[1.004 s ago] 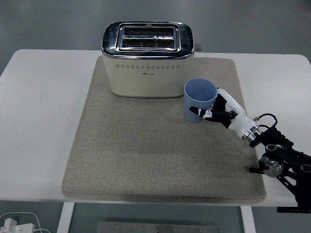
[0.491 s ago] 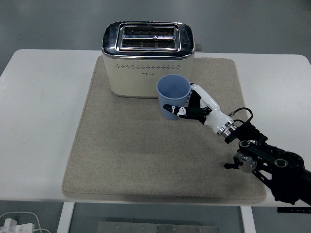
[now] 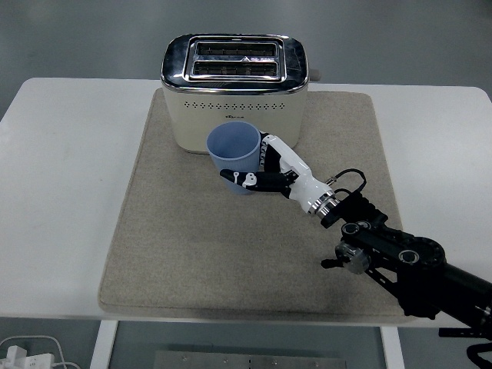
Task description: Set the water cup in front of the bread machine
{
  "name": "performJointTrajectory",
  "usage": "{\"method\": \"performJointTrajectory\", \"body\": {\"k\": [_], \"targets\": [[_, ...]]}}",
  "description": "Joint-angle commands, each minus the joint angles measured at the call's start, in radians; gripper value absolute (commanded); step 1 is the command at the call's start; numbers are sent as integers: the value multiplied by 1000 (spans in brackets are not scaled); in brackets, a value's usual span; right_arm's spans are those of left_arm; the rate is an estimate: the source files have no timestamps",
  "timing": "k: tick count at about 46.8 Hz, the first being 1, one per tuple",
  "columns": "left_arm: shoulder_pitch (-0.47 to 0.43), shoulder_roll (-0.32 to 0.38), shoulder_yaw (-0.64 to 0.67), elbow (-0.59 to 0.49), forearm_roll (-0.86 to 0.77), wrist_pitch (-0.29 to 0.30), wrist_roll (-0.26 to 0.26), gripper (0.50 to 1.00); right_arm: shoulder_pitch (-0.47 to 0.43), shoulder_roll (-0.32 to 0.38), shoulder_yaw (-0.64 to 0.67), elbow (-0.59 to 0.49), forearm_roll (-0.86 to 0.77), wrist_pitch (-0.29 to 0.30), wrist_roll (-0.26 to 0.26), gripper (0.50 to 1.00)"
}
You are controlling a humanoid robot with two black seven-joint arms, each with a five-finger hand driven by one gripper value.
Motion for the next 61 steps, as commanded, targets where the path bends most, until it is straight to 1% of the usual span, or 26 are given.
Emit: {"method": "performJointTrajectory", "body": {"k": [1,4,10,19,27,32,39,42,49,52,54,55,61], "targets": [[0,0,-1,0,0,0,-1,1000,0,11,0,-3,0,-5,-2,564],[0,0,0,0,0,0,1,1000,0,20,0,-10,0,-19,-3,564],[0,0,0,0,0,0,-1,1000,6,45,-2,-26,0,-25,-3,564],[0,0,0,0,0,0,1,1000,12,46,-17,-40,1,-37,-3,570],[0,0,0,0,0,0,-1,1000,11,46,-19,-54,1,-54,-3,592],[0,0,0,2,0,0,1,1000,12,46,-19,-68,1,-54,-3,613],[0,0,-1,2,0,0,1,1000,11,46,-19,-74,1,-55,-3,660],[0,0,-1,2,0,0,-1,1000,11,46,-19,-83,3,-55,-3,721],[2,0,-1,3,0,0,-1,1000,6,46,-16,-85,8,-55,-2,821],[0,0,-1,3,0,0,-1,1000,5,46,-16,-85,9,-55,-2,831],[0,0,-1,3,0,0,-1,1000,2,46,-16,-85,11,-55,-2,856],[0,0,-1,3,0,0,-1,1000,2,46,-16,-85,11,-55,0,860],[0,0,-1,3,0,0,-1,1000,-11,46,-16,-85,11,-55,3,860]]}}
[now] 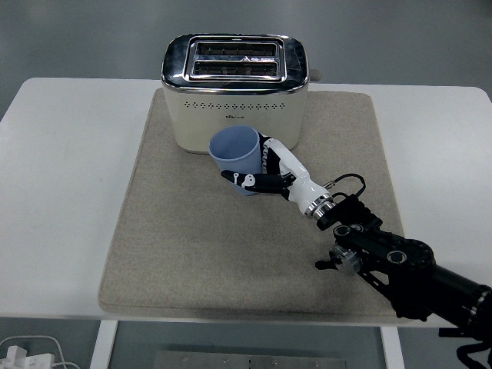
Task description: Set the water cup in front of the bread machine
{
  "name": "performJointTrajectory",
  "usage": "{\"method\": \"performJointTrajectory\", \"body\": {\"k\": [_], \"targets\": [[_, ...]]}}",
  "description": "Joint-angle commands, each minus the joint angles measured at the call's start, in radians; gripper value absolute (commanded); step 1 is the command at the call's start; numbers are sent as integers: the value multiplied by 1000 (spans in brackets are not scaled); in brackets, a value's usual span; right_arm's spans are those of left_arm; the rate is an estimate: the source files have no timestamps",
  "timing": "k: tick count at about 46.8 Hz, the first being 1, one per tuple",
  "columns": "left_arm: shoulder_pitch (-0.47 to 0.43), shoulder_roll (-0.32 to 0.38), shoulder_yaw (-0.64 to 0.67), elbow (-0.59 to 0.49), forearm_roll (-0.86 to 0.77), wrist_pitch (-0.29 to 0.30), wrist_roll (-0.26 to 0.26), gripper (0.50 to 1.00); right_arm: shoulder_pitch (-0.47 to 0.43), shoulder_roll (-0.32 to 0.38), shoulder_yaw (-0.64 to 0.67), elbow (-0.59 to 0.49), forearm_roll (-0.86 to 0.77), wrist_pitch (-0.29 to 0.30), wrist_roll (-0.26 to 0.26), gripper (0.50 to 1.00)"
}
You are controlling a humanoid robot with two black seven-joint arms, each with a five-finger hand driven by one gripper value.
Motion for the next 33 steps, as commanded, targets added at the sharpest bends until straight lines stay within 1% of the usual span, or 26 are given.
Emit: {"method": "performJointTrajectory", "body": {"k": [1,9,13,20,25,33], "targets": [[0,0,0,-1,0,0,0,1000,-7,0,0,0,0,0,3,860],[0,0,0,-1,0,0,2,1000,-17,0,0,0,0,-9,5,862],[1,0,0,-1,0,0,0,1000,-18,0,0,2,0,-9,5,895],[0,0,0,1,0,0,0,1000,-20,0,1,2,0,-9,6,897],[0,0,2,-1,0,0,0,1000,-21,0,1,6,3,-9,6,913],[0,0,2,-1,0,0,0,1000,-21,0,4,12,6,-12,8,917]]}}
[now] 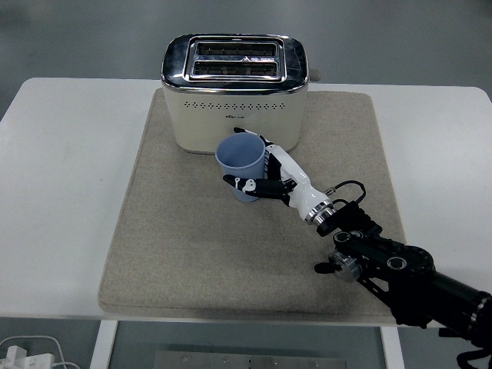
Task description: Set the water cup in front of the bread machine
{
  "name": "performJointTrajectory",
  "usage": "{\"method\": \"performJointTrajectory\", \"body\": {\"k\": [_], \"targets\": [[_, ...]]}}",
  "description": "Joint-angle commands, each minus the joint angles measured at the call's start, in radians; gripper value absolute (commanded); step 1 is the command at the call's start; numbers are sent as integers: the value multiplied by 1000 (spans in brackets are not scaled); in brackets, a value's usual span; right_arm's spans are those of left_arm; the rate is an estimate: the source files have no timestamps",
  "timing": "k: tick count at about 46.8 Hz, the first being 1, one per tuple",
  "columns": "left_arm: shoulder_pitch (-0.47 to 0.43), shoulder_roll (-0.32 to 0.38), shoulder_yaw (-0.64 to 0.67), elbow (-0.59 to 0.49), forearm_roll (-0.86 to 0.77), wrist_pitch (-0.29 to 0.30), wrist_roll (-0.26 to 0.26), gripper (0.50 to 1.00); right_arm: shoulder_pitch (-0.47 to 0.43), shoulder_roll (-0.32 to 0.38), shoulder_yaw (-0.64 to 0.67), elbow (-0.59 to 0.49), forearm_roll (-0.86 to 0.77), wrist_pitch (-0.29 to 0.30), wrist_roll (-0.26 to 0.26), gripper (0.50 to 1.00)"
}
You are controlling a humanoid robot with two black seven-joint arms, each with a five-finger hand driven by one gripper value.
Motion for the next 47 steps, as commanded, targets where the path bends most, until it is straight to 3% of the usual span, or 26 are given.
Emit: {"method": "performJointTrajectory", "body": {"k": [1,47], "targets": [[0,0,0,0,0,0,-1,1000,0,0,0,0,3,-2,0,917],[0,0,0,0,0,0,-1,1000,-5,0,-9,28,-5,7,2,928]]}}
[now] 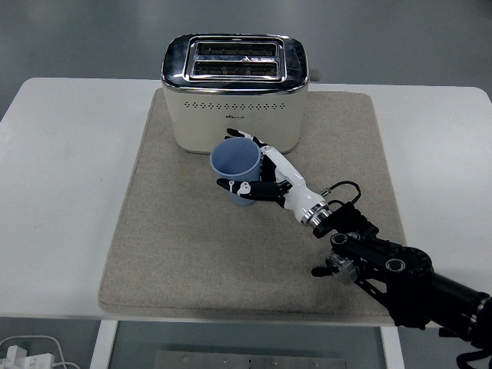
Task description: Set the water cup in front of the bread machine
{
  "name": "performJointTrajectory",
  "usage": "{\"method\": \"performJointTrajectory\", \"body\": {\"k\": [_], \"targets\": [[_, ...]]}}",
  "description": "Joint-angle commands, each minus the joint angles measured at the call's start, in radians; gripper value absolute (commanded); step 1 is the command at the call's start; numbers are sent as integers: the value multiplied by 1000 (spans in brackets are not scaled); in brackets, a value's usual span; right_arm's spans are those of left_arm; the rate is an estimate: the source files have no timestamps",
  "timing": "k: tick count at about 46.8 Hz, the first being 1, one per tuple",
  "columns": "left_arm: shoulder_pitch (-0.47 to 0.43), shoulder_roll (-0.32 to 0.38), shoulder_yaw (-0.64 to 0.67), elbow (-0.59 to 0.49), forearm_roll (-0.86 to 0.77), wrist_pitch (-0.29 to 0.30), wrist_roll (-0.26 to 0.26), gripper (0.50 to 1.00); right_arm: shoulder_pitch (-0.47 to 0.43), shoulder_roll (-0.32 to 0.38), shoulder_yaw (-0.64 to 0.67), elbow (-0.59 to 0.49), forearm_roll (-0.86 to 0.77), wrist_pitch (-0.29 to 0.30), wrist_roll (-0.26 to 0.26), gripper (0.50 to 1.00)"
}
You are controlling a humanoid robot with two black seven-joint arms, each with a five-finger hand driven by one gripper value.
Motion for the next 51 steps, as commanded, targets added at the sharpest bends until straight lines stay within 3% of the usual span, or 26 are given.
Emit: {"method": "performJointTrajectory", "body": {"k": [1,40,51], "targets": [[0,0,0,0,0,0,0,1000,-5,0,0,0,-2,1,0,928],[0,0,0,6,0,0,0,1000,-28,-110,6,-11,-5,44,0,928],[0,0,0,6,0,0,2,1000,-28,-114,11,-2,-3,43,2,928]]}}
